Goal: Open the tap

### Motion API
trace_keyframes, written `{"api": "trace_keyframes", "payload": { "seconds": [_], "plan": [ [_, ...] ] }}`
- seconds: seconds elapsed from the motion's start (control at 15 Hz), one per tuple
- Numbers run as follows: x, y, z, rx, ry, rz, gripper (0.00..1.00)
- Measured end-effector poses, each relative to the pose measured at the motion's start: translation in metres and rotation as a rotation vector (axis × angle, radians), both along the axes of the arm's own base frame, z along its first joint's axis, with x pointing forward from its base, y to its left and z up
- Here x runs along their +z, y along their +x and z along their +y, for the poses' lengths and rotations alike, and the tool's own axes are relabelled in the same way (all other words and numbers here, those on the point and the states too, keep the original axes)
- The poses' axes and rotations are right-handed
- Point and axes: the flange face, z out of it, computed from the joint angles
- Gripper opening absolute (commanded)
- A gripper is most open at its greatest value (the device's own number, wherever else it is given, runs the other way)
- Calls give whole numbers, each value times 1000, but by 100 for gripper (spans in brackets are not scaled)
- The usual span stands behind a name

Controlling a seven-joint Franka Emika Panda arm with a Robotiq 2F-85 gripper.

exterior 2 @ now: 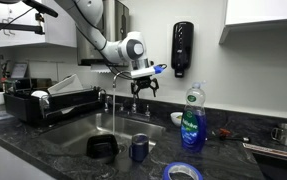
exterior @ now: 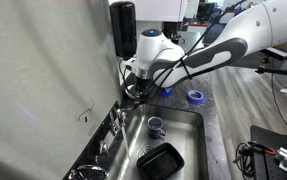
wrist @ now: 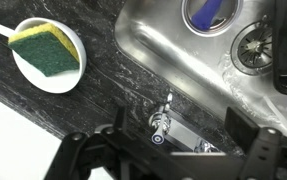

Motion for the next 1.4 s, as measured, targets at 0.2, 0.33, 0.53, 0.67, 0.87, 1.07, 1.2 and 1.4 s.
{"api": "trace_keyframes", "payload": {
  "seconds": [0.2, 0.33, 0.53, 0.67, 0.87, 1.07, 1.2, 1.4],
  "plan": [
    [21, -17, -9, -22, -10, 1, 100],
    [34, -32, -15, -39, -18, 6, 100],
    [53, -57, -24, -89, -24, 13, 100],
    [64, -76, -27, -150, -23, 26, 100],
    [82, -104, -28, -259, -14, 41, 100],
    [100, -134, -27, -349, -11, 56, 100],
    [110, -153, -25, -403, -12, 68, 100],
    [125, -181, -19, -457, -9, 67, 100]
  ]
}}
